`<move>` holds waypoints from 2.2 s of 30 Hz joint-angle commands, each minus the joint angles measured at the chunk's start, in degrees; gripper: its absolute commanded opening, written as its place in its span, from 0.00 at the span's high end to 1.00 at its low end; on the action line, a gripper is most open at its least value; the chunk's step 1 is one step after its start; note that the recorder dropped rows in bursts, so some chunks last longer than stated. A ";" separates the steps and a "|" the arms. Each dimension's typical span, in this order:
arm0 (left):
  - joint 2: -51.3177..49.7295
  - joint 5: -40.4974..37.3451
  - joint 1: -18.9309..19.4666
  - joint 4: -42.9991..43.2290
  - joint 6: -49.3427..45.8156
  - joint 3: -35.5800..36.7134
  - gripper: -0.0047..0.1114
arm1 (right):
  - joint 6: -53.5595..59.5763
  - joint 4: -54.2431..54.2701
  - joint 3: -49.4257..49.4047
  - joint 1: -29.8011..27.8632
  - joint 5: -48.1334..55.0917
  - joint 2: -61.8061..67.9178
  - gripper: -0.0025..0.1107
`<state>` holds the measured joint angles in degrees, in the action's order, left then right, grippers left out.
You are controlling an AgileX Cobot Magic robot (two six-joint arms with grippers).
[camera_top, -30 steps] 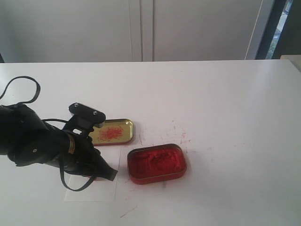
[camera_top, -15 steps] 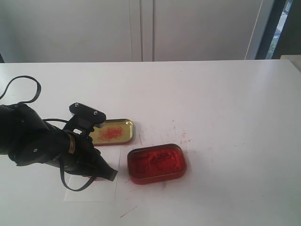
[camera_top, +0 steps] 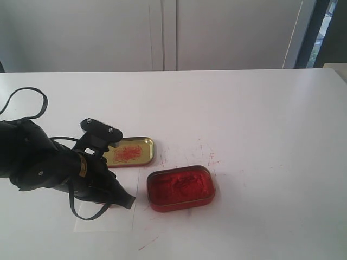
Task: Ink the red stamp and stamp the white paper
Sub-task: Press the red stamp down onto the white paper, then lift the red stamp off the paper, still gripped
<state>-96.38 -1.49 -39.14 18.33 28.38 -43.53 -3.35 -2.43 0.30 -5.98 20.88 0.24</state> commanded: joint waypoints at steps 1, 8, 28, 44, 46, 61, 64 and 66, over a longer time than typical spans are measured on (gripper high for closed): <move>-3.03 -8.62 -0.22 -0.20 0.12 1.78 0.96 | -0.11 -0.12 -0.30 0.23 -0.84 -0.24 0.98; -3.03 -8.61 -0.24 -1.12 0.12 1.78 0.96 | -0.11 -0.12 -0.30 0.23 -0.84 -0.24 0.98; -2.66 -12.51 -0.37 -0.28 -0.11 -0.65 0.96 | -0.11 -0.12 -0.30 0.23 -0.84 -0.24 0.98; 7.75 -13.39 -0.37 0.10 -0.11 -1.20 0.96 | -0.11 -0.12 -0.30 0.23 -0.84 -0.24 0.98; 8.49 -13.39 -0.37 0.10 -0.11 -1.20 0.96 | -0.11 -0.12 -0.30 0.23 -0.84 -0.24 0.98; 9.29 -13.18 -0.37 0.10 -0.11 -1.20 0.96 | -0.11 -0.12 -0.30 0.23 -0.84 -0.24 0.98; 9.29 -13.18 -0.37 0.10 -0.11 -1.20 0.96 | -0.11 -0.12 -0.30 0.23 -0.84 -0.24 0.98; 9.29 -13.18 -0.37 0.10 -0.11 -1.20 0.96 | -0.11 -0.12 -0.30 0.23 -0.84 -0.24 0.98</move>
<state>-87.68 -14.01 -39.35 18.43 28.28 -45.14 -3.38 -2.43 0.30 -5.98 20.88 0.24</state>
